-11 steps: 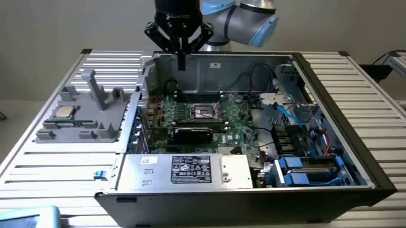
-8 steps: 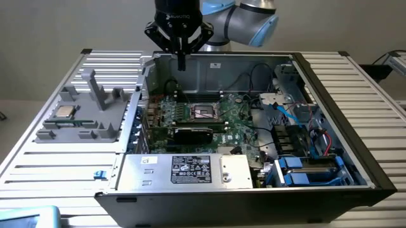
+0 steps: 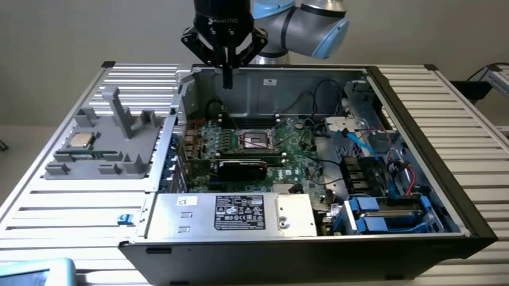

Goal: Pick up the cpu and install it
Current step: 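Reach for the cpu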

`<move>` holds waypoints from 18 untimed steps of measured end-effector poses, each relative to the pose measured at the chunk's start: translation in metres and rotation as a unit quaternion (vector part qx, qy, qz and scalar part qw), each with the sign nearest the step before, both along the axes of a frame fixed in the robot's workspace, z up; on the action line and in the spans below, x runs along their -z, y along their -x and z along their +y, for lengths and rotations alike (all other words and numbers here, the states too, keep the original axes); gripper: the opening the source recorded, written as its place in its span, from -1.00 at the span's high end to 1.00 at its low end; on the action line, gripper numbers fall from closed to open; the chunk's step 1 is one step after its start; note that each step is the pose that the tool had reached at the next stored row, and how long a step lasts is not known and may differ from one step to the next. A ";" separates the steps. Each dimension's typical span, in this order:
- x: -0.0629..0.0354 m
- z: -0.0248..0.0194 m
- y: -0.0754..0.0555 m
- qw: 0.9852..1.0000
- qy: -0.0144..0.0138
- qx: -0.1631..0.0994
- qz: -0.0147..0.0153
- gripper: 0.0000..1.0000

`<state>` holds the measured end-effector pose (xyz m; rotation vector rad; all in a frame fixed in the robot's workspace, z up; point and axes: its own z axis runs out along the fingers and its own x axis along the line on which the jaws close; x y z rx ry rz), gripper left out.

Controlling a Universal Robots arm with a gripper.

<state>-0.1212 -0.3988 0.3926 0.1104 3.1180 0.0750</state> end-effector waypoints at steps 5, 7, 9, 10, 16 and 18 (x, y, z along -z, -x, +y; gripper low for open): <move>-0.0001 -0.0001 0.004 1.000 0.000 0.000 -0.001 0.77; 0.0000 0.0000 0.012 1.000 0.000 0.000 -0.003 0.77; 0.0000 0.0000 0.020 1.000 0.000 0.000 -0.005 0.77; 0.0000 0.0000 0.024 1.000 0.000 0.000 -0.006 0.77; 0.0000 0.0000 0.048 1.000 0.000 0.000 -0.013 0.77; 0.0000 0.0000 0.057 1.000 0.000 0.000 -0.015 0.77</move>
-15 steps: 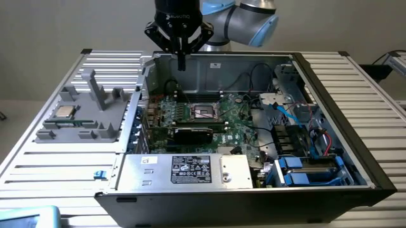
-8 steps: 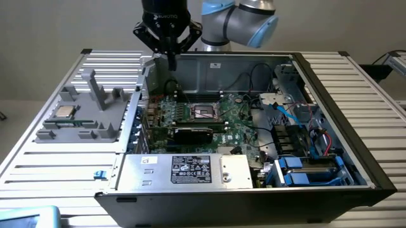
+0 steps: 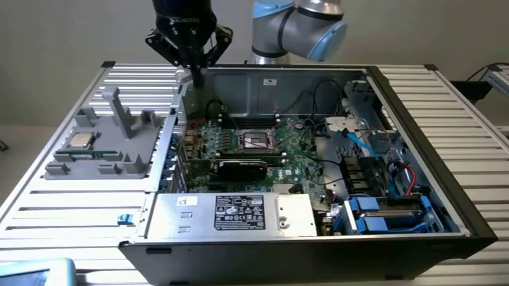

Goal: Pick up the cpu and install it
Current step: 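Reach for the cpu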

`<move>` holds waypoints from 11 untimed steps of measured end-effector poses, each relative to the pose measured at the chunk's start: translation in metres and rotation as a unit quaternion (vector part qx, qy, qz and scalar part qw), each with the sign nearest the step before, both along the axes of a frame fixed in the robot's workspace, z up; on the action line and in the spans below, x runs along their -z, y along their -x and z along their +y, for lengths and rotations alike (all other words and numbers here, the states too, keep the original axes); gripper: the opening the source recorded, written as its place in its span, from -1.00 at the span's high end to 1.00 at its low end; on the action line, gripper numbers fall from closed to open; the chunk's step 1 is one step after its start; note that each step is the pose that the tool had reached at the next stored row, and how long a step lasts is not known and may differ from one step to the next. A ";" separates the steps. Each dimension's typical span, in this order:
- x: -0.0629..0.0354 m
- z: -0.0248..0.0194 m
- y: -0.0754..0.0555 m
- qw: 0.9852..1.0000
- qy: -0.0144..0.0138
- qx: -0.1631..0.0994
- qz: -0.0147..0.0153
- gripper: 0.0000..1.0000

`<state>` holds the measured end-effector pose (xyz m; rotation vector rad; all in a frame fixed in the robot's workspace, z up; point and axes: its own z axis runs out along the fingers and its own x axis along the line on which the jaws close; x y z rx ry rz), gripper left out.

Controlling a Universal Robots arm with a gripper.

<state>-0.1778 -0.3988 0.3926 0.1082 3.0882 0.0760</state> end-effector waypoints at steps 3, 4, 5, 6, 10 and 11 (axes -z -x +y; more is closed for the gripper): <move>0.0000 0.0000 0.013 1.000 0.000 0.000 -0.002 0.77; 0.0000 0.0000 0.018 1.000 0.000 0.000 -0.003 0.77; 0.0000 0.0000 0.022 1.000 0.000 0.000 -0.003 0.77; 0.0000 0.0000 0.027 1.000 0.000 0.000 -0.004 0.77; -0.0001 0.0000 0.045 1.000 0.000 0.000 -0.004 0.77; -0.0002 0.0000 0.049 1.000 0.000 0.000 -0.004 0.77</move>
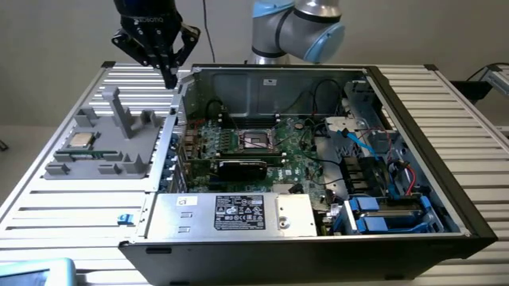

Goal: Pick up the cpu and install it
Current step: 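Reach for the cpu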

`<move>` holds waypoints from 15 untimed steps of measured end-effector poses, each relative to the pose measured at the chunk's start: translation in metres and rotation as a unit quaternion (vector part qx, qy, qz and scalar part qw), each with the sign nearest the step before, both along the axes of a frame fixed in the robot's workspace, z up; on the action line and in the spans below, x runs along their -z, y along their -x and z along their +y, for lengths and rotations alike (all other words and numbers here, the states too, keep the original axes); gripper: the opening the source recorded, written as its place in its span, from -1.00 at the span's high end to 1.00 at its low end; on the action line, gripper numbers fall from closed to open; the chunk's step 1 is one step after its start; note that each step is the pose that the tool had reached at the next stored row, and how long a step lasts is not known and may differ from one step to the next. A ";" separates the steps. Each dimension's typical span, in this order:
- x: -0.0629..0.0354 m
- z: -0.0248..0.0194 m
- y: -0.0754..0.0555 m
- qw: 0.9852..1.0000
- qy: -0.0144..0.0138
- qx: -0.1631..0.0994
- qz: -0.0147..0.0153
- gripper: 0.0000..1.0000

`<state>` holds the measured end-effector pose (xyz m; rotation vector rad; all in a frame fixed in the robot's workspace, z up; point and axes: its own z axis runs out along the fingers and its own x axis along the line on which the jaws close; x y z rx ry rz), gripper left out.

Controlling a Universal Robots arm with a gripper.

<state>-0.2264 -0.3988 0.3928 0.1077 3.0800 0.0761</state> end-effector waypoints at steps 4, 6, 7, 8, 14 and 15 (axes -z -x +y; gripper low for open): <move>-0.0003 0.0000 0.017 1.000 0.000 0.000 0.000 0.77; -0.0003 0.0000 0.026 1.000 0.000 0.000 0.000 0.77; -0.0003 0.0000 0.031 1.000 0.000 0.000 0.000 0.77; -0.0003 0.0000 0.035 1.000 0.000 0.000 0.000 0.77; -0.0002 0.0000 0.063 1.000 0.000 0.000 -0.001 0.77; -0.0002 0.0000 0.067 1.000 0.000 0.000 -0.001 0.77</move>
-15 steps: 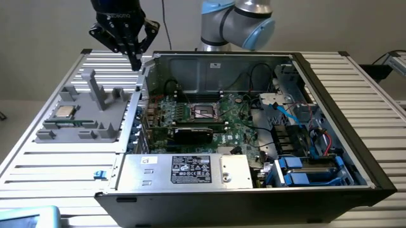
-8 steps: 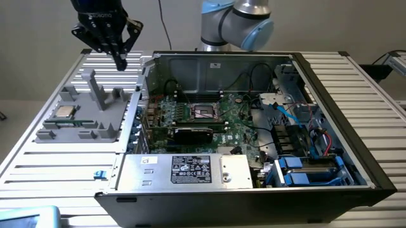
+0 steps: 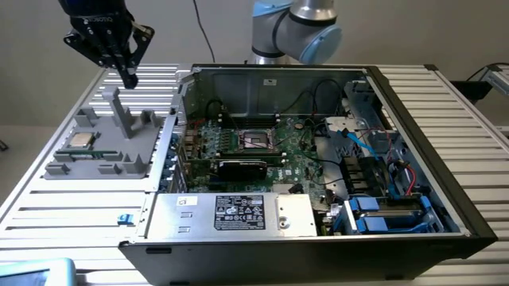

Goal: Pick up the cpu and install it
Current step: 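Reach for the cpu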

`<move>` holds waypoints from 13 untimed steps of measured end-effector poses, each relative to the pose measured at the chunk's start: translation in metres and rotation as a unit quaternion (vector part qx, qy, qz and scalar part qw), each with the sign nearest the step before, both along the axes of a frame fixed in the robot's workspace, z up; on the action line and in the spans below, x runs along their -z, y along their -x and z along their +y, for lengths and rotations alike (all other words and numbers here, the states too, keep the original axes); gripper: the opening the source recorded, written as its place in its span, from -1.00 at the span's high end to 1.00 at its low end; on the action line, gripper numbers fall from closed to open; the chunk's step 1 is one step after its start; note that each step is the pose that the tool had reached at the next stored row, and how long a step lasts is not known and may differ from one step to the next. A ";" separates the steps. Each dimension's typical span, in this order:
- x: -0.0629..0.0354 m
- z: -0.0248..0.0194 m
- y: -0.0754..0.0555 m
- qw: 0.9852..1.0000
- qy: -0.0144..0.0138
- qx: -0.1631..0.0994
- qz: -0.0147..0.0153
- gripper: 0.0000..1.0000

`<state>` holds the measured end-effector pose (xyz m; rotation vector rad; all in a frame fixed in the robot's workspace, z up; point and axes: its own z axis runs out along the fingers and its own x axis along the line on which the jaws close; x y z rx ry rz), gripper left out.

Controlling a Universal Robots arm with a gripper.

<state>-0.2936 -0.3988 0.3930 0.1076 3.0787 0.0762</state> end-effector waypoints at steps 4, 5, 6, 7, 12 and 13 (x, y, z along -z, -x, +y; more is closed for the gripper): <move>0.0006 0.0000 0.018 1.000 0.000 0.000 0.000 0.77; 0.0009 0.0001 0.023 1.000 0.000 0.000 0.000 0.77; 0.0011 0.0001 0.027 1.000 0.000 0.000 0.000 0.77; 0.0015 0.0003 0.032 1.000 0.000 0.000 0.000 0.77; 0.0053 0.0062 0.054 1.000 0.000 0.000 0.000 0.77; 0.0058 0.0089 0.056 1.000 0.000 0.000 0.000 0.77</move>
